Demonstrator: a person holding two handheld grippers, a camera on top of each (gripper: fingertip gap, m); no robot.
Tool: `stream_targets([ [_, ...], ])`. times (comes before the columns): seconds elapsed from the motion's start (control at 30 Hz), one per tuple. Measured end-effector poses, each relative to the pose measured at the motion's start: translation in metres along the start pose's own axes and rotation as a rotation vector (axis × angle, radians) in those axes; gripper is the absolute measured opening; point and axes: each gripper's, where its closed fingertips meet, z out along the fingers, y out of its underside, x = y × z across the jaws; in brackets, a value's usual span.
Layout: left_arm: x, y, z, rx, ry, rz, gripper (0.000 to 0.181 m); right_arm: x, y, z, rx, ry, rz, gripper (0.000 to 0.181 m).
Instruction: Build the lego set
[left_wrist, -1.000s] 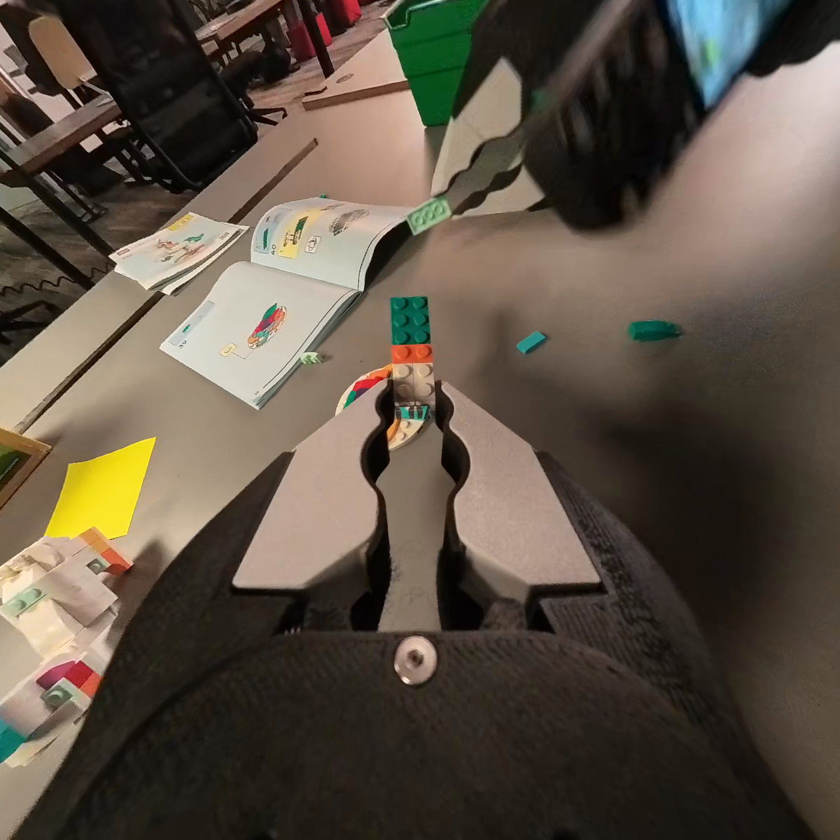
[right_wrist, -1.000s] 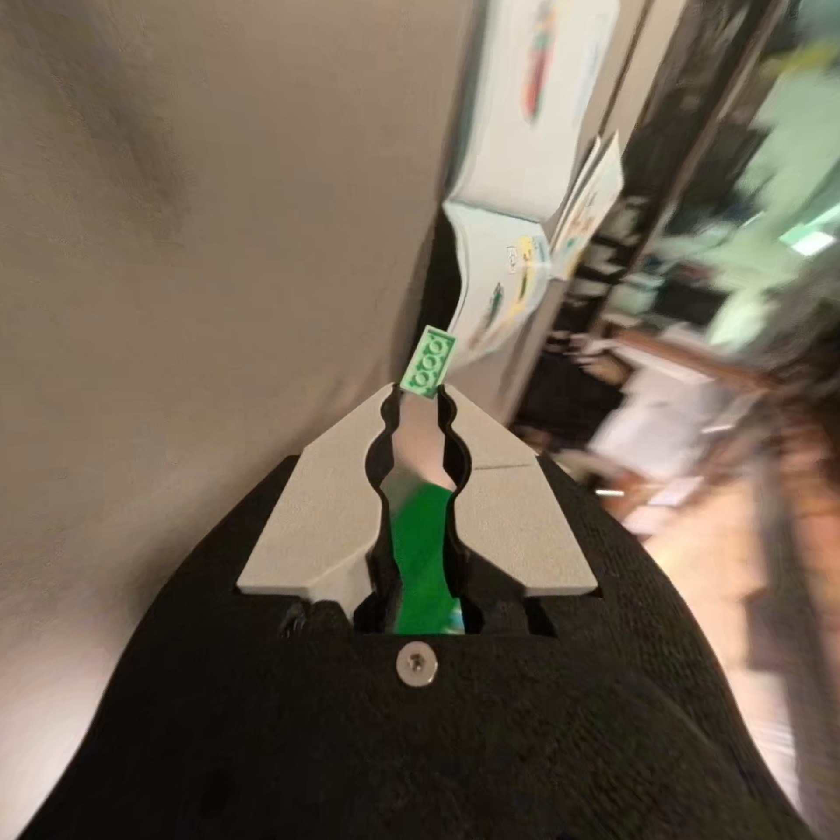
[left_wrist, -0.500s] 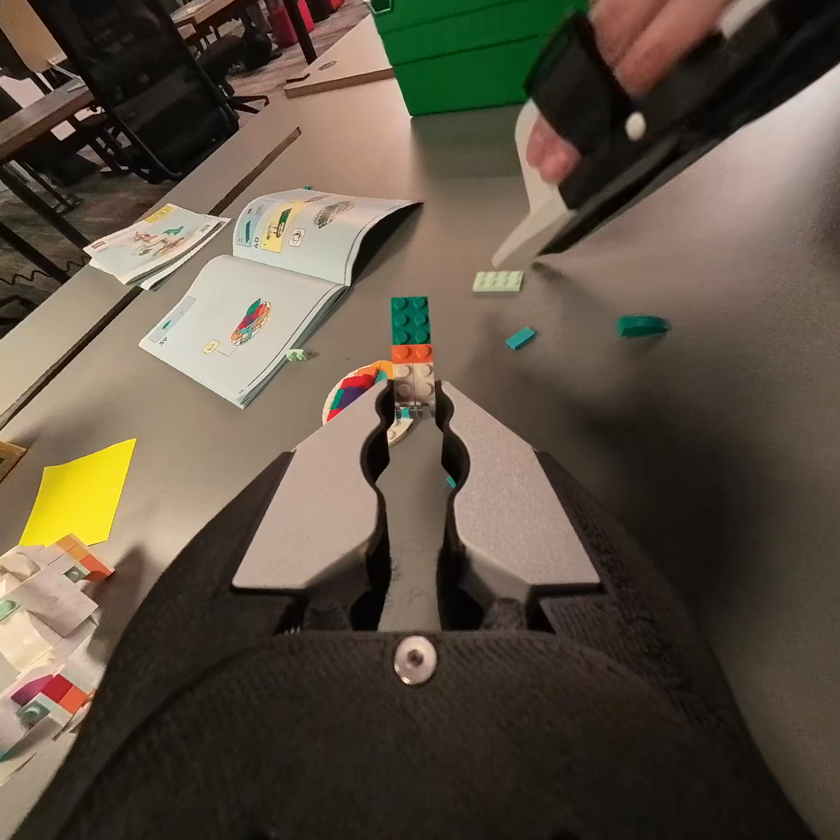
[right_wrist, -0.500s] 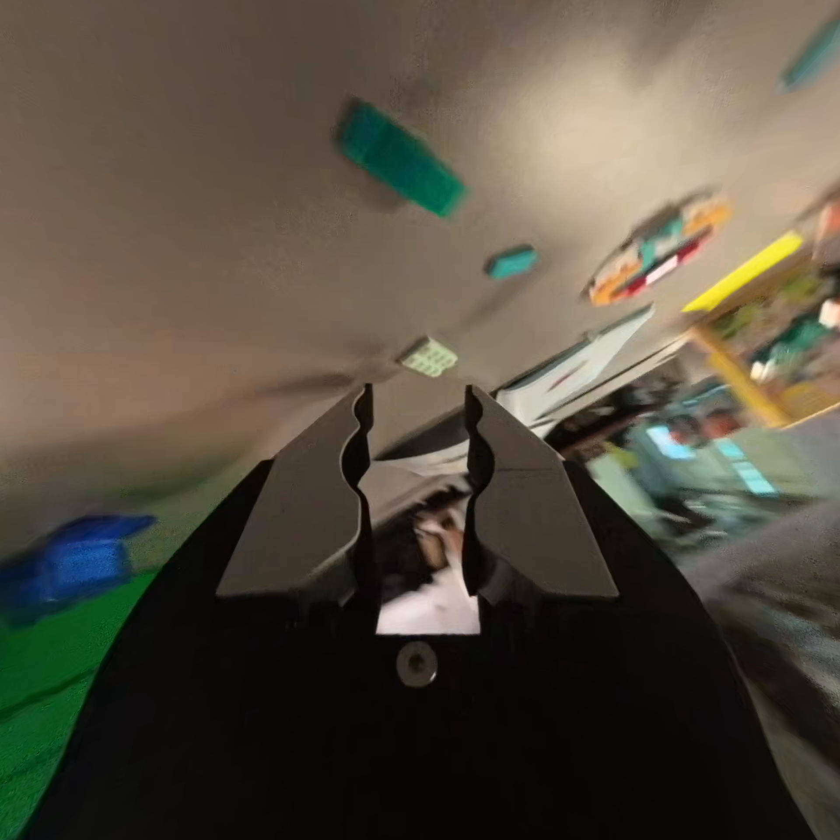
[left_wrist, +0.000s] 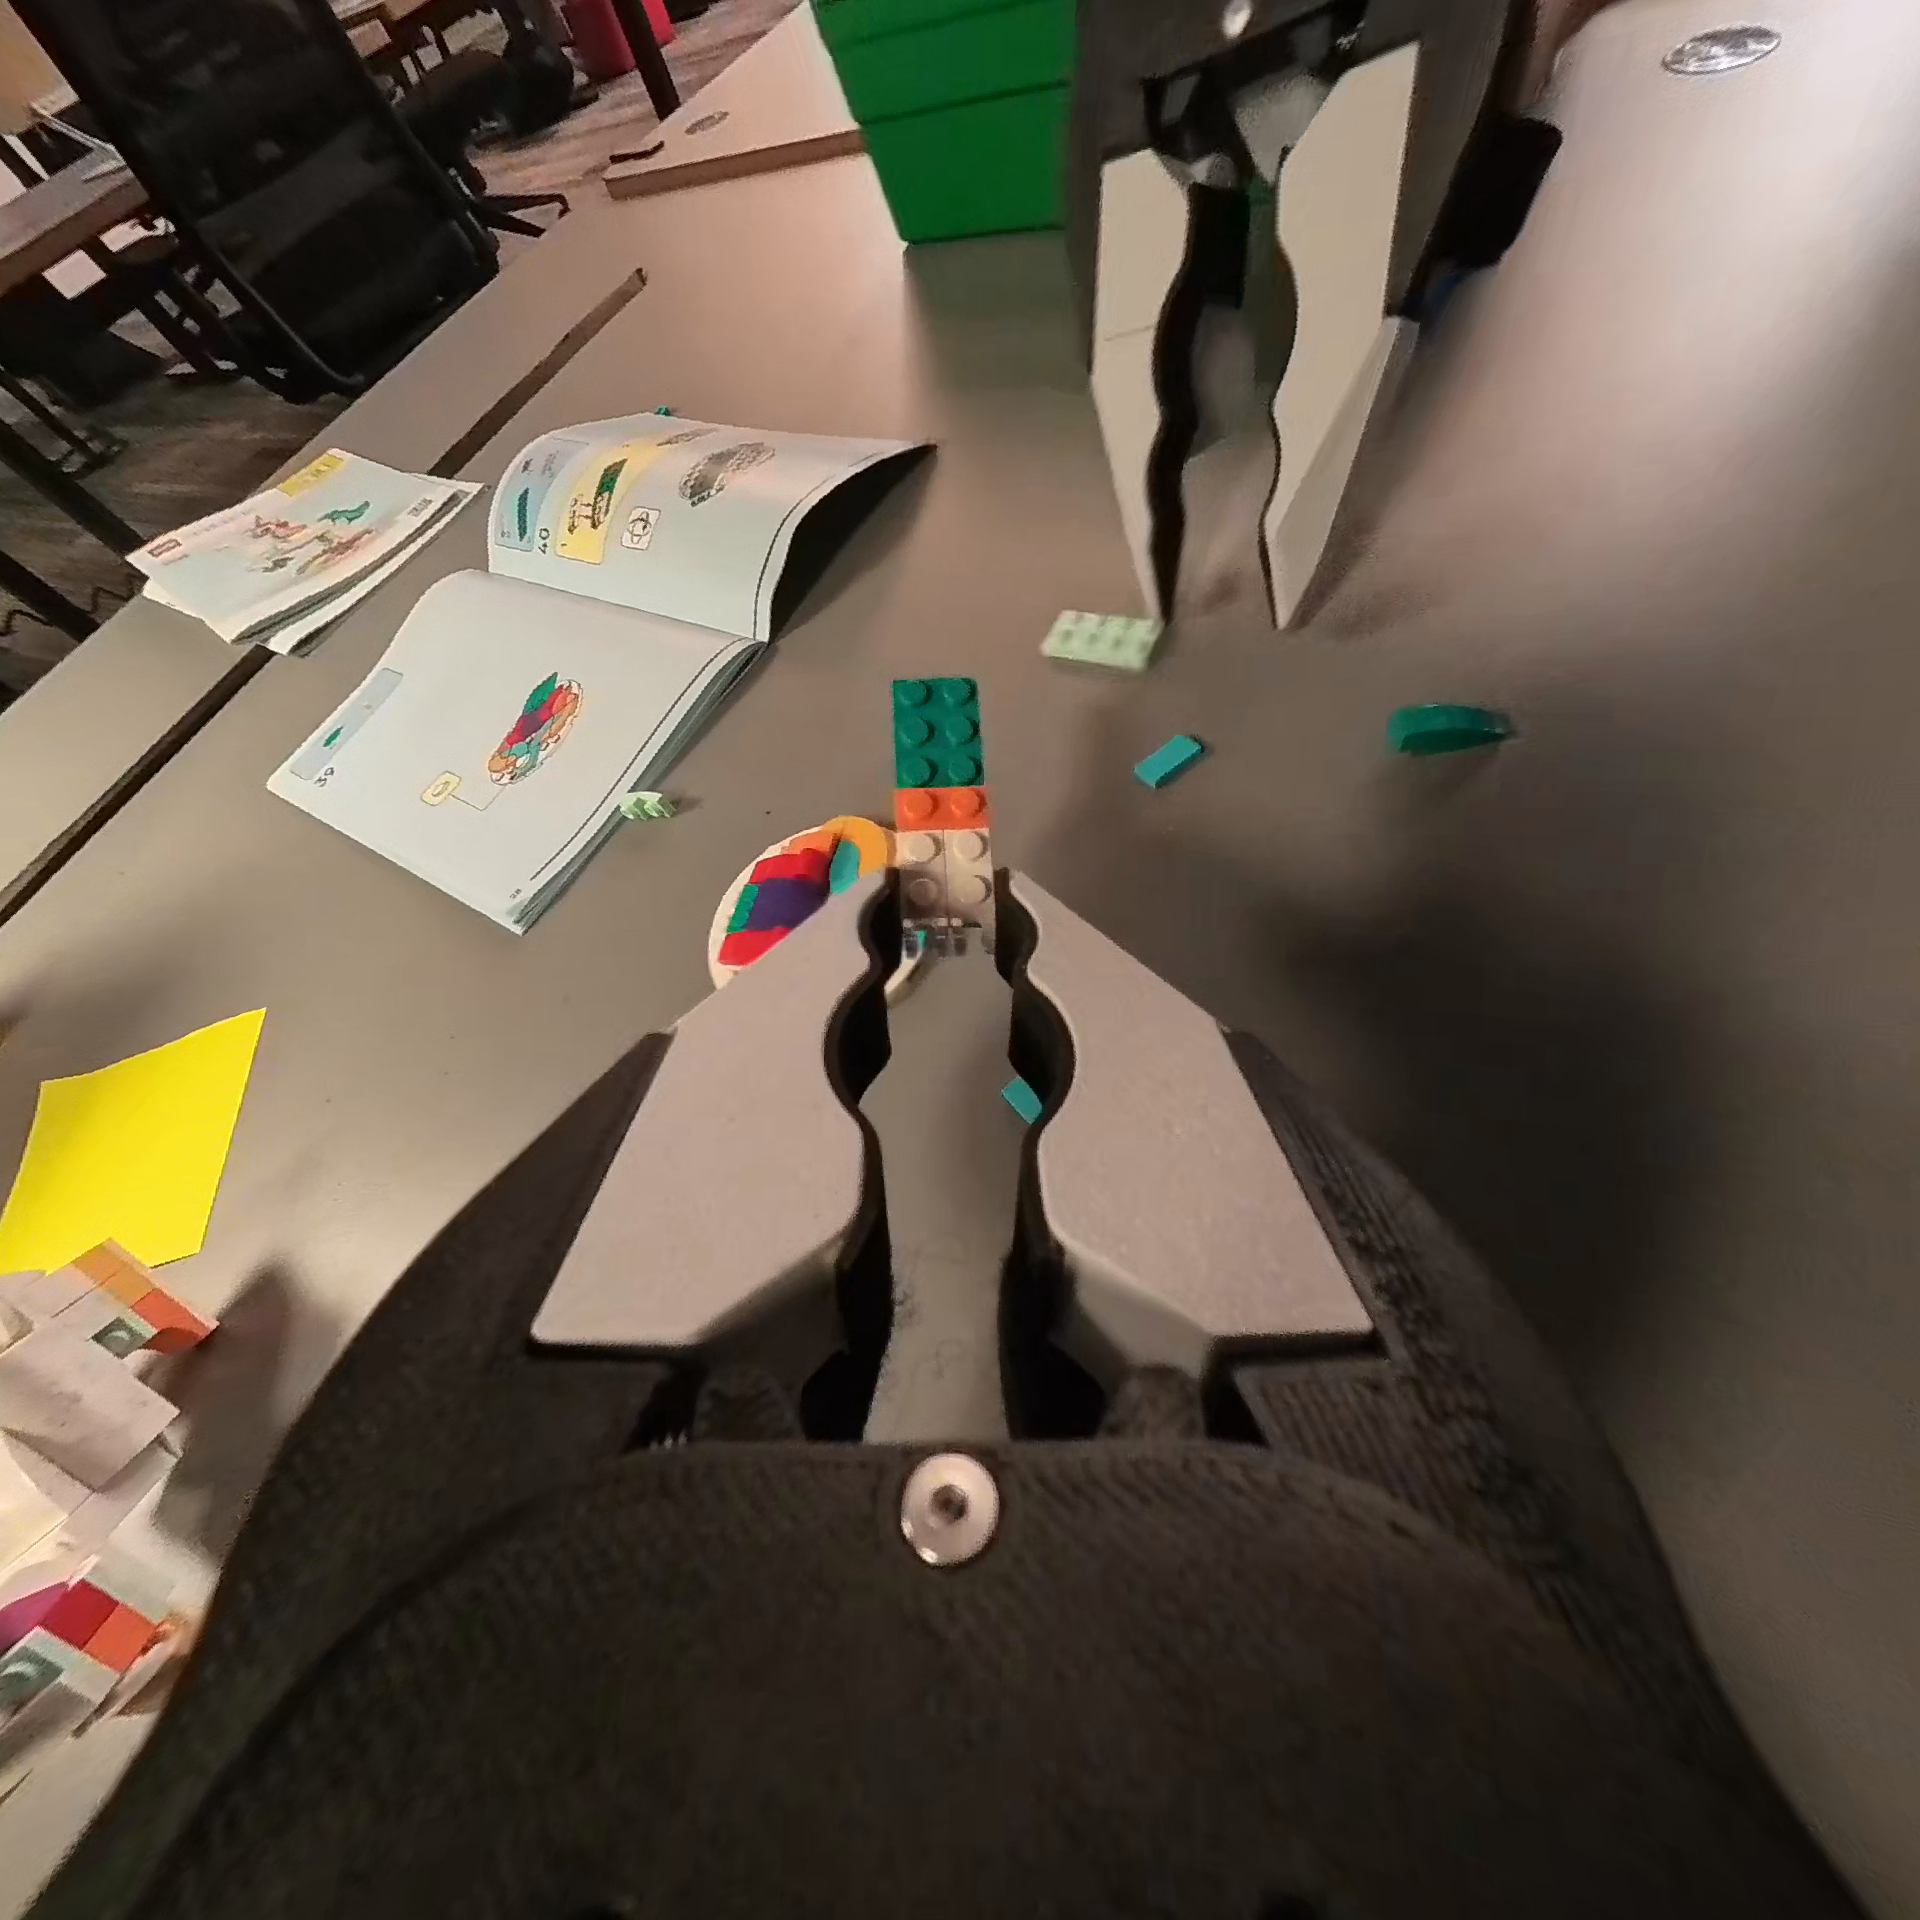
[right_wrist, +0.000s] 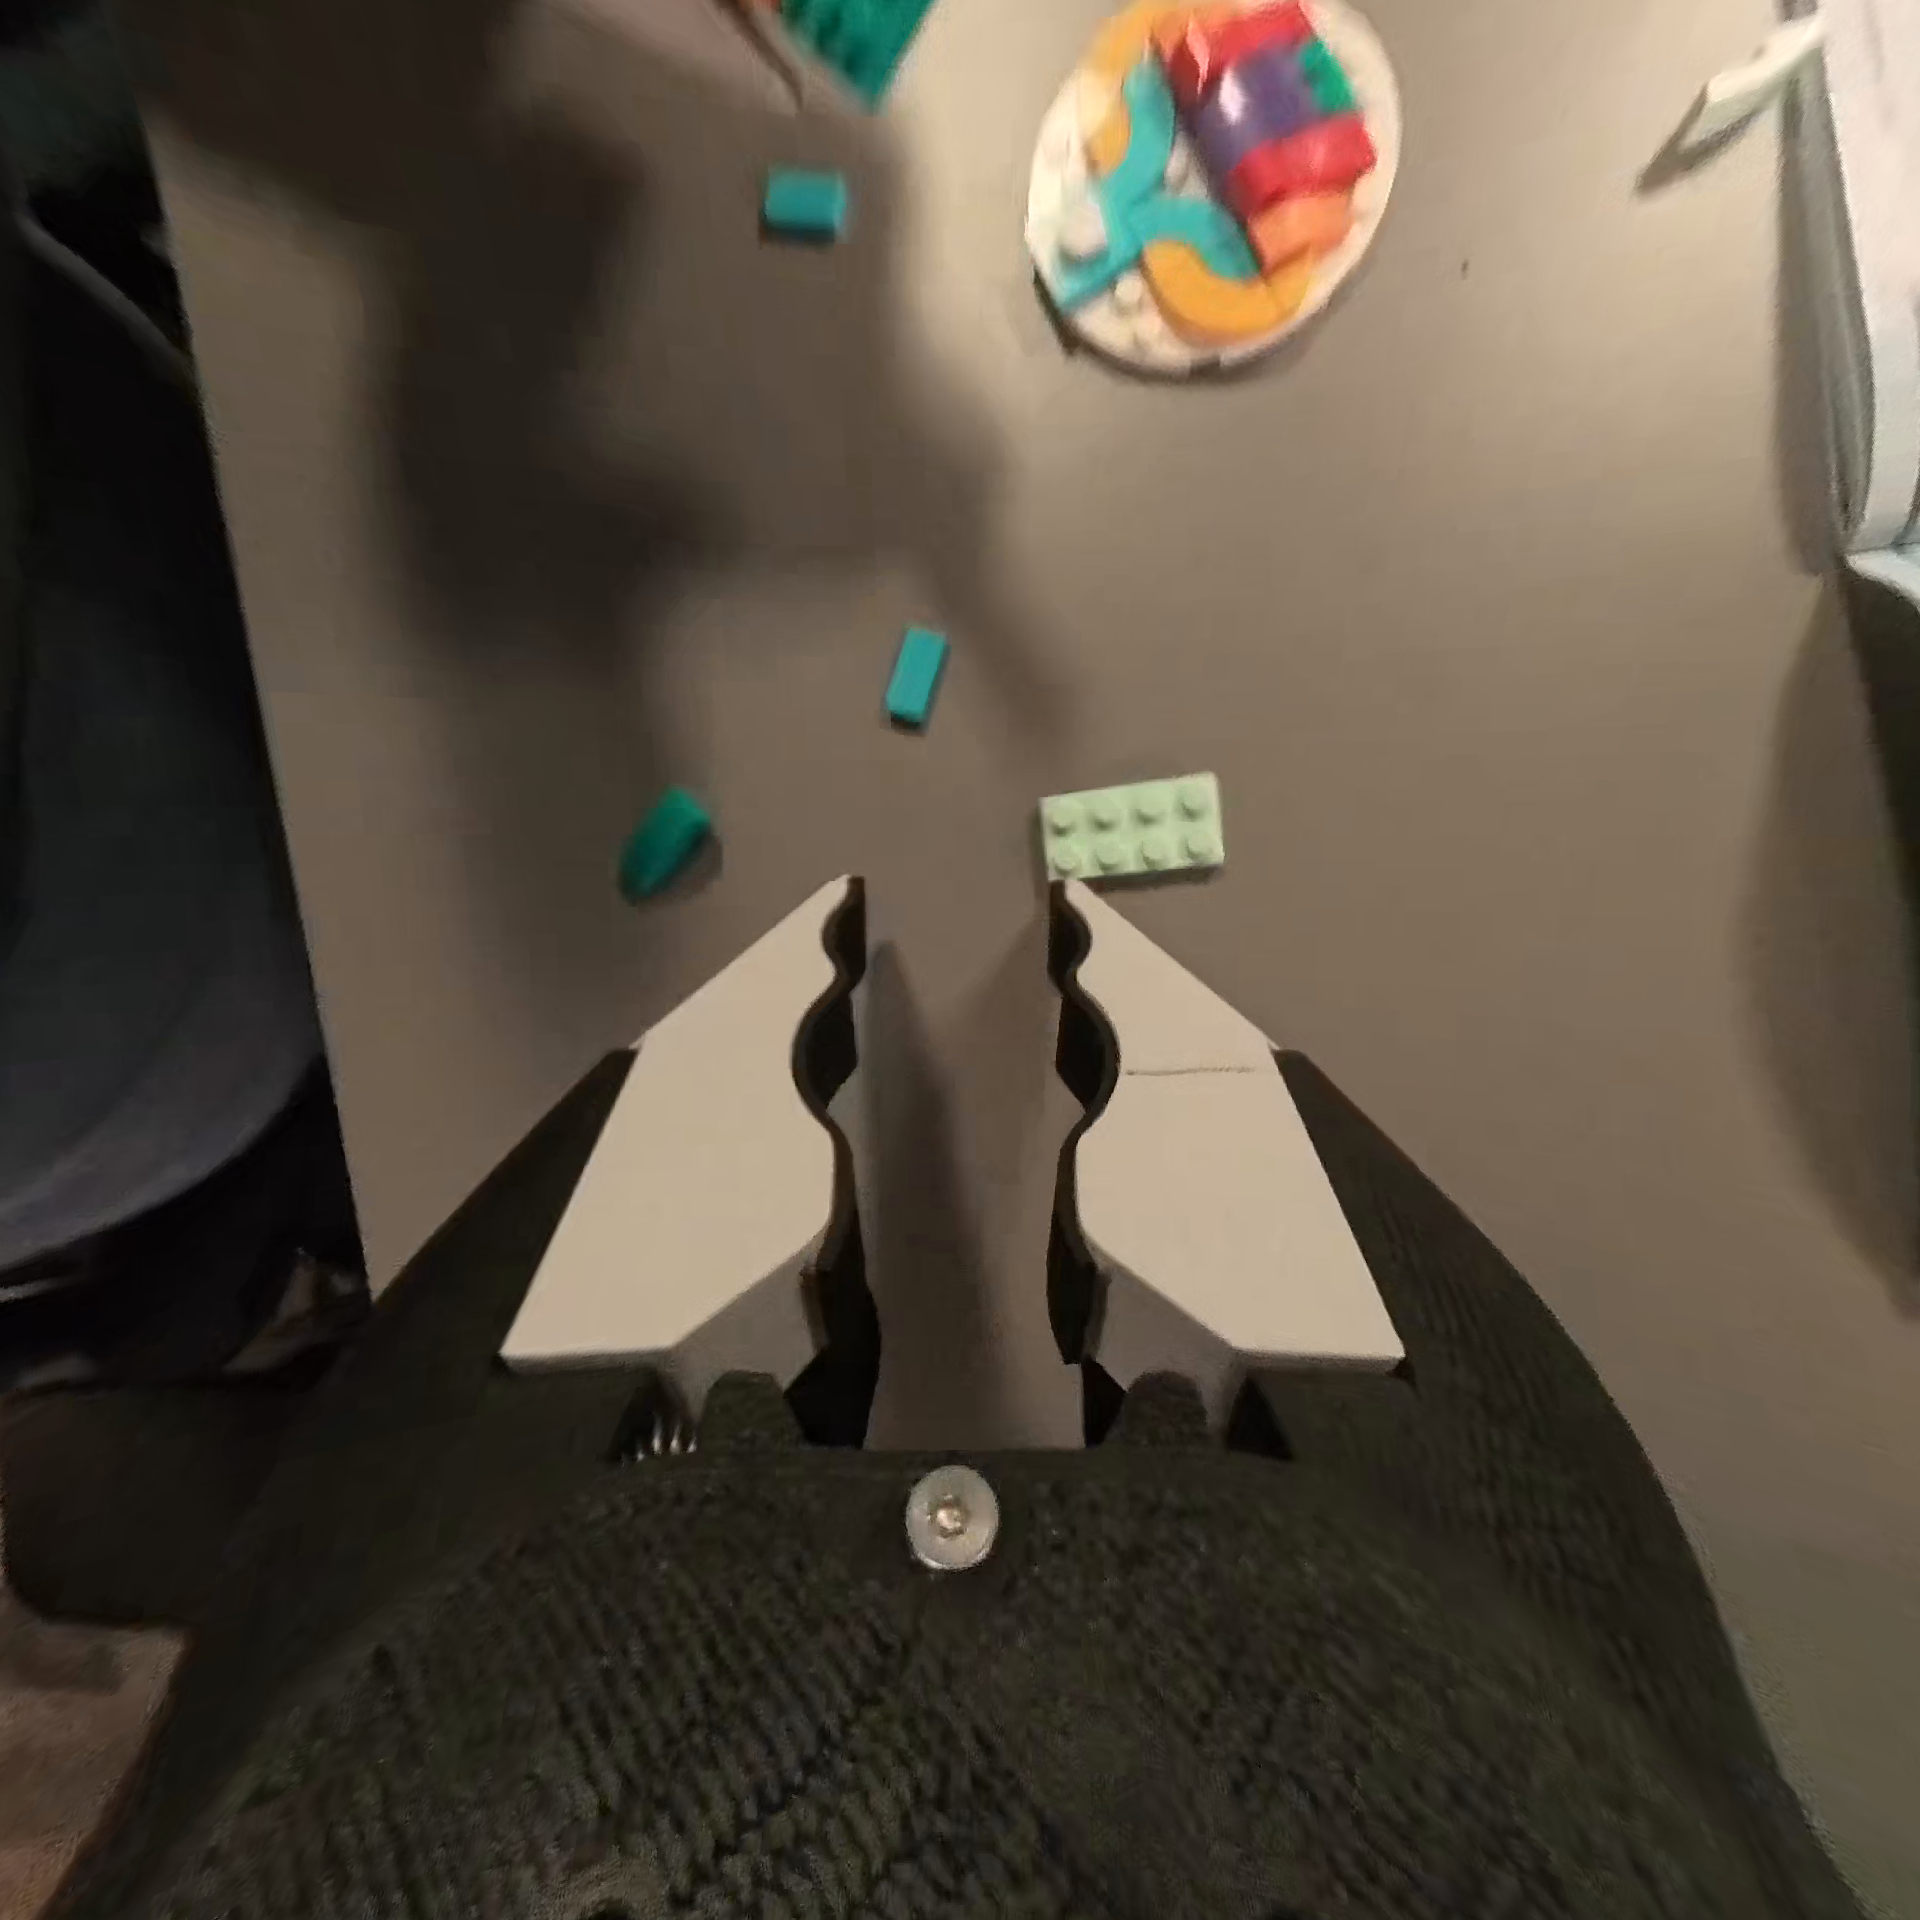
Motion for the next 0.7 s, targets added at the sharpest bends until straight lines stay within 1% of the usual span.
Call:
stream_targets([
  [0.07, 0.002, 0.001, 0.002, 0.002, 0.017, -0.016, 0.015, -0.006, -0.017, 0.009, 0.104, -0.061, 0.010, 0.041],
  [0.1, 0.002, 0.001, 0.002, 0.010, 0.023, -0.021, 0.015, -0.010, -0.025, 0.013, 0.132, -0.099, -0.009, 0.042],
  [0.13, 0.003, 0.000, 0.002, 0.015, 0.033, -0.025, 0.015, -0.010, -0.030, 0.016, 0.140, -0.103, -0.053, 0.044],
  [0.23, 0.010, 0.004, 0.004, -0.002, 0.090, -0.036, 0.015, 0.014, -0.030, 0.014, 0.083, 0.006, -0.250, 0.045],
  [0.27, 0.012, 0.004, 0.004, -0.003, 0.108, -0.038, 0.015, 0.021, -0.029, 0.011, 0.067, 0.015, -0.290, 0.044],
  [0.4, 0.021, 0.008, 0.005, -0.023, 0.182, -0.049, 0.015, 0.029, -0.029, 0.000, 0.030, -0.068, -0.356, 0.039],
  [0.47, 0.022, 0.010, 0.006, -0.036, 0.189, -0.045, 0.015, 0.036, -0.029, -0.004, -0.003, -0.073, -0.389, 0.039],
  [0.57, 0.023, 0.012, 0.007, -0.046, 0.194, -0.040, 0.015, 0.044, -0.023, -0.001, -0.067, -0.083, -0.403, 0.039],
  [0.63, 0.023, 0.012, 0.007, -0.050, 0.197, -0.047, 0.015, 0.048, -0.017, 0.001, -0.103, -0.083, -0.419, 0.031],
  [0.7, 0.023, 0.013, 0.008, -0.054, 0.201, -0.058, 0.015, 0.049, -0.018, 0.003, -0.100, -0.086, -0.389, 0.014],
])
